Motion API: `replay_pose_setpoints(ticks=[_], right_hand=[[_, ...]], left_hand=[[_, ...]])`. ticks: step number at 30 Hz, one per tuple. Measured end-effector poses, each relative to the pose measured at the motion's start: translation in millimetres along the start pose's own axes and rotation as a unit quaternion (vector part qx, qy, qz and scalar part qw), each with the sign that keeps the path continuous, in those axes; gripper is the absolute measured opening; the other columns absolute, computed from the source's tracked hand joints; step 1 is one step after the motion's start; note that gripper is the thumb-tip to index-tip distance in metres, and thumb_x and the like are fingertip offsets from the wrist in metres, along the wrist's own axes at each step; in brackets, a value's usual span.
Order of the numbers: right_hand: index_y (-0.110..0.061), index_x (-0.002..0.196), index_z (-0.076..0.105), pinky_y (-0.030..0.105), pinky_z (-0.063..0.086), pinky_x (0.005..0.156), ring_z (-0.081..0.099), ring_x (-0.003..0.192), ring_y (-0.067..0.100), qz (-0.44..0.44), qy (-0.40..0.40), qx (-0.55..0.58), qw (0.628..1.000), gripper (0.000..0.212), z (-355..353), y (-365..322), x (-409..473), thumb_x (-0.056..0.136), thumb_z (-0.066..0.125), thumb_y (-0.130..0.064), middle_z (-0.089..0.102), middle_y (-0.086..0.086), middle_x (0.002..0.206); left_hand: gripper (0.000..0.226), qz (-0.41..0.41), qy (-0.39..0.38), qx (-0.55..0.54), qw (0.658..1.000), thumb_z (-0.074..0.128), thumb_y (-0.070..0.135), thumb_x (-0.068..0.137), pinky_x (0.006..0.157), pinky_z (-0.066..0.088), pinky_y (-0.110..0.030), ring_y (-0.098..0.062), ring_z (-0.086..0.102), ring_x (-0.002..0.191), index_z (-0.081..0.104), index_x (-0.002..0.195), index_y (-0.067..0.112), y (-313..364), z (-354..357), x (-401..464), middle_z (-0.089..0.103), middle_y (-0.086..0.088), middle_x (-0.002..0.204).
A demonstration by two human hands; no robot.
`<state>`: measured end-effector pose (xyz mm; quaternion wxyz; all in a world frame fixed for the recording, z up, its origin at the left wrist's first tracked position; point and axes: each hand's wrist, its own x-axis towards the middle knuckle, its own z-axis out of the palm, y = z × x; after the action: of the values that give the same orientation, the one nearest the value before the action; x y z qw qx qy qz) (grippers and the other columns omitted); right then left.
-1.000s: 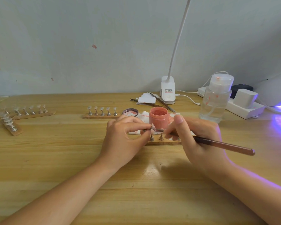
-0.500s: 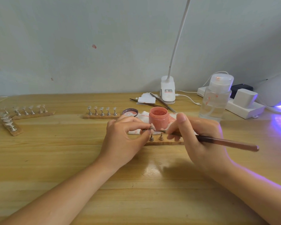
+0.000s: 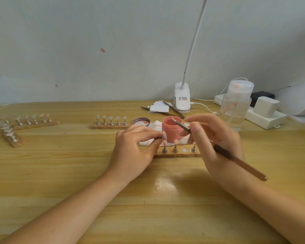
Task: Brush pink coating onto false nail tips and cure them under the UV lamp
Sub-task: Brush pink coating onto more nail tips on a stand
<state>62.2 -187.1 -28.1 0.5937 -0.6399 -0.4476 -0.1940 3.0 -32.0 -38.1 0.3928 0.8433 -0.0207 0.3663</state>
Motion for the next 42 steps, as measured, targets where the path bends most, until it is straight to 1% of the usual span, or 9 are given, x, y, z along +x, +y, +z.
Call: replay_pose_setpoints(ticks=[2, 17, 20, 24, 27, 31, 33, 39, 42], right_hand=[[-0.024, 0.087, 0.064, 0.025, 0.051, 0.059, 0.063, 0.073, -0.001, -0.008, -0.022, -0.04, 0.999, 0.012, 0.4, 1.3, -0.9, 0.087, 0.053, -0.024, 0.065, -0.019, 0.082], [-0.006, 0.067, 0.068, 0.007, 0.037, 0.066, 0.056, 0.07, -0.008, -0.027, -0.032, -0.073, 0.996, 0.042, 0.5, 2.3, -3.6, 0.093, 0.041, -0.026, 0.057, -0.023, 0.073], [-0.01, 0.07, 0.069, 0.012, 0.04, 0.069, 0.057, 0.074, -0.006, -0.02, -0.046, -0.084, 0.995, 0.039, 2.1, 5.2, -4.0, 0.092, 0.041, -0.027, 0.059, -0.022, 0.076], [-0.003, 0.063, 0.066, 0.021, 0.043, 0.059, 0.058, 0.064, 0.007, 0.009, -0.031, -0.032, 0.999, 0.05, -0.7, 5.4, -5.5, 0.092, 0.036, -0.03, 0.062, -0.002, 0.063], [-0.005, 0.069, 0.068, 0.016, 0.042, 0.067, 0.058, 0.073, 0.001, -0.005, -0.036, -0.051, 0.998, 0.045, 1.7, 4.5, -4.8, 0.093, 0.036, -0.026, 0.063, -0.01, 0.072], [-0.002, 0.063, 0.067, 0.017, 0.043, 0.062, 0.058, 0.064, 0.008, 0.022, -0.045, -0.009, 0.999, 0.055, 0.3, 4.6, -7.2, 0.094, 0.035, -0.035, 0.063, 0.001, 0.064], [-0.004, 0.065, 0.067, 0.016, 0.042, 0.064, 0.058, 0.067, 0.005, 0.006, -0.032, -0.023, 0.999, 0.05, 0.6, 3.7, -6.0, 0.094, 0.035, -0.029, 0.064, -0.003, 0.067], [-0.003, 0.063, 0.068, 0.026, 0.046, 0.061, 0.059, 0.064, 0.01, 0.033, -0.032, -0.011, 0.999, 0.053, 1.1, 5.0, -6.8, 0.092, 0.034, -0.031, 0.064, 0.003, 0.064], [-0.005, 0.071, 0.069, 0.028, 0.049, 0.068, 0.062, 0.074, 0.009, 0.017, -0.029, -0.031, 0.999, 0.047, 1.9, 4.3, -5.8, 0.093, 0.035, -0.028, 0.066, 0.0, 0.072]], left_hand=[[0.026, 0.001, 0.0, 0.005, 1.0, 0.071, 0.013, 0.077, 0.089, 0.039, -0.054, -0.01, 0.058, 0.091, 0.063, 0.085, 0.037, -0.4, -0.2, -0.2, 0.061, 0.023, 0.081], [0.019, -0.006, -0.006, -0.004, 1.0, 0.065, 0.021, 0.075, 0.089, 0.038, -0.054, -0.011, 0.057, 0.09, 0.065, 0.086, 0.035, -0.5, 0.7, -0.2, 0.062, 0.021, 0.08], [0.025, -0.007, -0.004, -0.001, 1.0, 0.071, 0.01, 0.077, 0.089, 0.037, -0.054, -0.013, 0.057, 0.091, 0.067, 0.087, 0.032, -2.3, 1.2, 0.2, 0.064, 0.017, 0.081], [0.029, -0.007, -0.001, -0.003, 1.0, 0.071, 0.006, 0.076, 0.089, 0.037, -0.054, -0.009, 0.056, 0.089, 0.067, 0.087, 0.033, -1.8, 1.2, 0.1, 0.064, 0.018, 0.08], [0.025, -0.002, -0.005, -0.002, 1.0, 0.07, 0.01, 0.077, 0.088, 0.037, -0.054, -0.012, 0.057, 0.089, 0.068, 0.086, 0.032, -2.8, 1.5, 0.1, 0.065, 0.015, 0.08], [0.024, 0.002, -0.001, -0.002, 1.0, 0.07, 0.013, 0.076, 0.088, 0.037, -0.055, -0.007, 0.056, 0.087, 0.065, 0.085, 0.035, -2.1, 1.8, 0.4, 0.064, 0.018, 0.079], [0.022, 0.007, -0.005, 0.001, 1.0, 0.069, 0.015, 0.076, 0.087, 0.037, -0.055, -0.005, 0.055, 0.087, 0.066, 0.084, 0.035, -3.2, 1.7, 0.3, 0.064, 0.019, 0.079], [0.017, 0.01, -0.005, 0.001, 1.0, 0.063, 0.024, 0.072, 0.087, 0.038, -0.052, 0.003, 0.053, 0.083, 0.065, 0.084, 0.037, -4.3, 2.8, 0.9, 0.063, 0.022, 0.078], [0.016, 0.015, -0.009, 0.004, 1.0, 0.062, 0.024, 0.073, 0.086, 0.039, -0.052, 0.003, 0.052, 0.082, 0.07, 0.084, 0.031, -6.0, 2.5, 0.8, 0.064, 0.02, 0.079]])
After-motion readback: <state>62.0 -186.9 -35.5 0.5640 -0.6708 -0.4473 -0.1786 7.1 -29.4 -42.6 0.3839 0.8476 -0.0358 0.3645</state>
